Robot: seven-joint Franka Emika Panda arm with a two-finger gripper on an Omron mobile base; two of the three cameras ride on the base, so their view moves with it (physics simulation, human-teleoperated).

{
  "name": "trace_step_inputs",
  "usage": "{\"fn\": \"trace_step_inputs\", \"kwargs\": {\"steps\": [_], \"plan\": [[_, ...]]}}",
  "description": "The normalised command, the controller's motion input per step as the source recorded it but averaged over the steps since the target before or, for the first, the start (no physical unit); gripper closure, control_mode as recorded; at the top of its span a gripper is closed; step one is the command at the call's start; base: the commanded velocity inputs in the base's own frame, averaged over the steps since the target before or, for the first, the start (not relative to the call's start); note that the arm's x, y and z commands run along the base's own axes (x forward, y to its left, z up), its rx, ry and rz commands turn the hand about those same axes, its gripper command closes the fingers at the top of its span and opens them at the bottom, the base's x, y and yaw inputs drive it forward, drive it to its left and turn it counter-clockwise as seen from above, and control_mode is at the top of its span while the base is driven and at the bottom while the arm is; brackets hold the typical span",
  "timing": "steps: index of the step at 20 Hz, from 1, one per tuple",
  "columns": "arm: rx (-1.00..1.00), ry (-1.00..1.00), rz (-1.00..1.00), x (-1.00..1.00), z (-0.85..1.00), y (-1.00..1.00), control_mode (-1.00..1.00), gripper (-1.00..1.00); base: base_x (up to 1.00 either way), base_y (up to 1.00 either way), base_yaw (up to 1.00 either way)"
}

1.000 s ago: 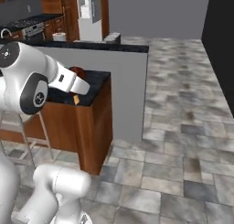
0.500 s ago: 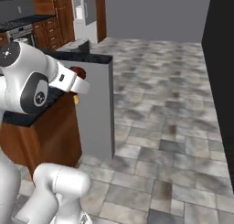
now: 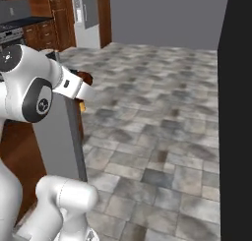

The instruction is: Transport the steak and onion to the fridge. Place the steak on the rack containing meat and place the onion on the rack containing the vegetable, ensuring meats and vegetables are on different racks.

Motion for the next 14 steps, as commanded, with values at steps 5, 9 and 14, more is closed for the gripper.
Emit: {"fn": "trace_step_inputs", "kwargs": {"steps": [5, 9, 14], "plan": [[0.00, 0.00, 0.00, 0.00, 0.00, 0.00, 1.00, 1.00, 1.00, -0.94, 0.11], [0.00, 0.00, 0.00, 0.00, 0.00, 0.00, 1.00, 1.00, 1.00, -0.83, 0.07], [0.00, 0.00, 0.00, 0.00, 0.00, 0.00, 1.00, 1.00, 1.00, -0.56, 0.02]]}}
